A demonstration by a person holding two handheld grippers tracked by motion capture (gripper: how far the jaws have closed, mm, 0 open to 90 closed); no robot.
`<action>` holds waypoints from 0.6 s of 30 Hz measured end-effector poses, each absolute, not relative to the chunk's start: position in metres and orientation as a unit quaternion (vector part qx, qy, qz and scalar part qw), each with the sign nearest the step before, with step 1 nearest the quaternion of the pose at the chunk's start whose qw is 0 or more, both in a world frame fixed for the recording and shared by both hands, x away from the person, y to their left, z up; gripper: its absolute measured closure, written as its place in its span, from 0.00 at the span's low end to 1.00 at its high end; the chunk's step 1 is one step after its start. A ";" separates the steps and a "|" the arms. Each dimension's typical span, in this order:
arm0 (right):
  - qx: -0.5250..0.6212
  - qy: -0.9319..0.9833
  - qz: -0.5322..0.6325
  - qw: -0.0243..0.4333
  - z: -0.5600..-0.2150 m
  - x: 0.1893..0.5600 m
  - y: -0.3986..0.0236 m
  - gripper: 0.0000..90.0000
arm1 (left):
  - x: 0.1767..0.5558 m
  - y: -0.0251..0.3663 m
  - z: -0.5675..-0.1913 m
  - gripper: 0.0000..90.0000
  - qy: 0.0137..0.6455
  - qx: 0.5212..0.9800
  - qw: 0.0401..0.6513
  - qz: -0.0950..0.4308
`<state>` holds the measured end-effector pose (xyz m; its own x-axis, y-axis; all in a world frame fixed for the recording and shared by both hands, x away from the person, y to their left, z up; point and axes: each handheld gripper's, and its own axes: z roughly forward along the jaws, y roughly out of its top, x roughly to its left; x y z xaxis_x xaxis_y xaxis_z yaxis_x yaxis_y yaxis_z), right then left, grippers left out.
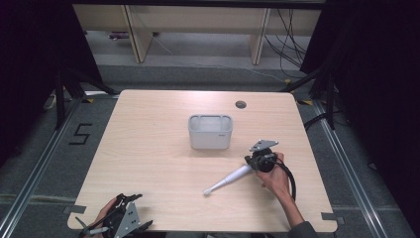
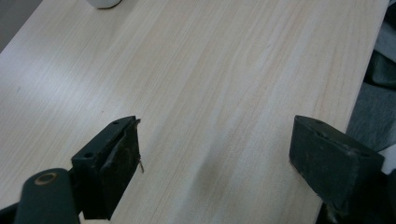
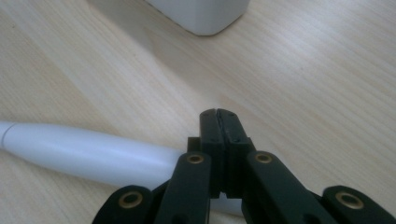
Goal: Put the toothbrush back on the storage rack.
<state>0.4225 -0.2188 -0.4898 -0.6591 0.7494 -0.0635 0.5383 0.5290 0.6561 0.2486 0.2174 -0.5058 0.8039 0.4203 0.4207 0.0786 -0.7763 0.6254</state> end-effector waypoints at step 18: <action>0.356 0.866 0.308 0.171 -0.492 0.411 -0.224 1.00 | 0.248 0.217 -0.506 0.18 0.140 0.899 0.301 0.286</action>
<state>0.4114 -0.2238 -0.4915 -0.6886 0.7210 -0.0766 0.5106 0.5573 0.6547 0.2481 0.2171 -0.5056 0.7976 0.4240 0.4290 0.0803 -0.7795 0.6212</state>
